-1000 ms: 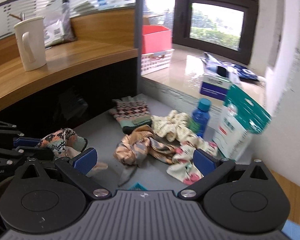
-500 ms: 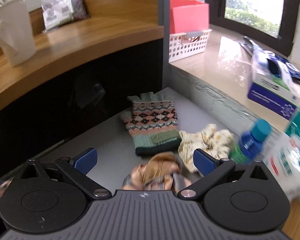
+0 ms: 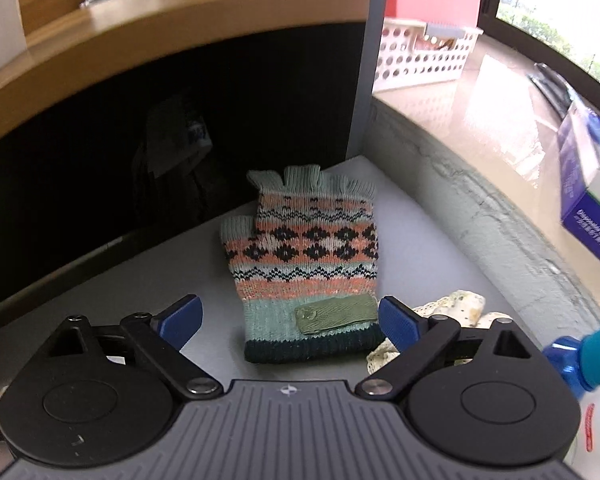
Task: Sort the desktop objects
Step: 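Reach the right tool to the second knitted glove and grasp it while left holds its glove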
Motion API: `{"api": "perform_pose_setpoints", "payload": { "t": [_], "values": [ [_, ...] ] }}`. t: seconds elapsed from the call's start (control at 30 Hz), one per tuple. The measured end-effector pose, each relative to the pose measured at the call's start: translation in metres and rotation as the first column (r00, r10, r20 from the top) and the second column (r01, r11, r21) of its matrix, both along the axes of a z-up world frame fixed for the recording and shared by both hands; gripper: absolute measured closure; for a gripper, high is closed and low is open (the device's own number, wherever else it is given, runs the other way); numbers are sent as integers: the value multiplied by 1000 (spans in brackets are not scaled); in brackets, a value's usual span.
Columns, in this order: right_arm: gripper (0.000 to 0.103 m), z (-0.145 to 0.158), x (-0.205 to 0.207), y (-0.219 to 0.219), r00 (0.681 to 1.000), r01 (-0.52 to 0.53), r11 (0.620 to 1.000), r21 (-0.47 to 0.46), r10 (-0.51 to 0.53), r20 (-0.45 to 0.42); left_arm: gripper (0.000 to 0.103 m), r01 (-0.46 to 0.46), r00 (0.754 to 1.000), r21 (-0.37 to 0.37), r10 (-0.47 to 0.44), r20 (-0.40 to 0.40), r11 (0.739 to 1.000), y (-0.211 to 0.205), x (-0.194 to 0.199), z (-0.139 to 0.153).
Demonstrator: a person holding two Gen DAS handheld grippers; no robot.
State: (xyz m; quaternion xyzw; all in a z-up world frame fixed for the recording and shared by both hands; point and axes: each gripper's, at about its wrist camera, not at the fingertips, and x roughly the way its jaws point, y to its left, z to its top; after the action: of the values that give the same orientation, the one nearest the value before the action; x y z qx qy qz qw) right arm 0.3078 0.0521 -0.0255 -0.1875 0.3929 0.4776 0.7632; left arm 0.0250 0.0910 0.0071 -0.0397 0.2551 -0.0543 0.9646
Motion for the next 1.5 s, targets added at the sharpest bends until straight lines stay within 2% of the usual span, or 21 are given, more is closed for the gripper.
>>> {"api": "perform_pose_setpoints", "payload": {
  "t": [0.13,0.2,0.27,0.33,0.47,0.73,0.77,0.8,1.07,1.2,1.23,1.27,1.33,1.43,1.5],
  "values": [
    [6,-7,2,3,1000,3,1000,-16,-3,3,85,7,1000,-1,-7,-2,1000,-1,2,0],
    [9,-9,2,2,1000,10,1000,-19,-10,12,85,12,1000,-3,-12,-3,1000,-1,2,0],
    [25,-10,2,0,1000,20,1000,-20,-19,20,85,14,1000,-4,-14,-4,1000,-1,3,0],
    [30,-7,2,-4,999,30,999,-12,-30,24,85,12,1000,-5,-12,-3,1000,-1,3,0],
    [51,0,-3,-14,999,38,999,9,-38,24,85,4,1000,-3,-4,1,1000,-1,4,1],
    [72,14,-14,-34,998,53,997,50,-54,23,85,-13,1000,4,13,19,1000,-3,3,4],
    [78,16,-15,-36,998,55,997,55,-56,23,85,-14,1000,4,14,21,1000,-3,4,4],
    [100,18,-17,-38,998,57,997,60,-58,23,85,-15,1000,3,15,21,1000,-3,4,4],
    [101,33,-27,-58,997,72,992,101,-75,21,85,-20,1000,7,20,20,1000,-6,3,4],
    [97,31,-20,-53,996,66,995,75,-70,46,85,-15,1000,13,15,22,1000,-7,3,5],
    [87,29,-20,-52,996,68,995,69,-72,57,85,-14,1000,14,14,22,1000,-8,3,5],
    [68,27,-20,-50,995,70,996,62,-74,67,85,-13,1000,14,12,22,1000,-8,3,5],
    [49,28,-24,-46,995,70,996,64,-74,71,85,-7,1000,15,7,19,1000,-7,4,4],
    [31,21,-19,-36,996,61,996,59,-65,61,85,-2,1000,15,1,14,1000,-7,5,2],
    [28,16,-16,-28,997,51,997,57,-54,52,85,1,1000,14,-1,14,1000,-6,6,2]
  ]
}}
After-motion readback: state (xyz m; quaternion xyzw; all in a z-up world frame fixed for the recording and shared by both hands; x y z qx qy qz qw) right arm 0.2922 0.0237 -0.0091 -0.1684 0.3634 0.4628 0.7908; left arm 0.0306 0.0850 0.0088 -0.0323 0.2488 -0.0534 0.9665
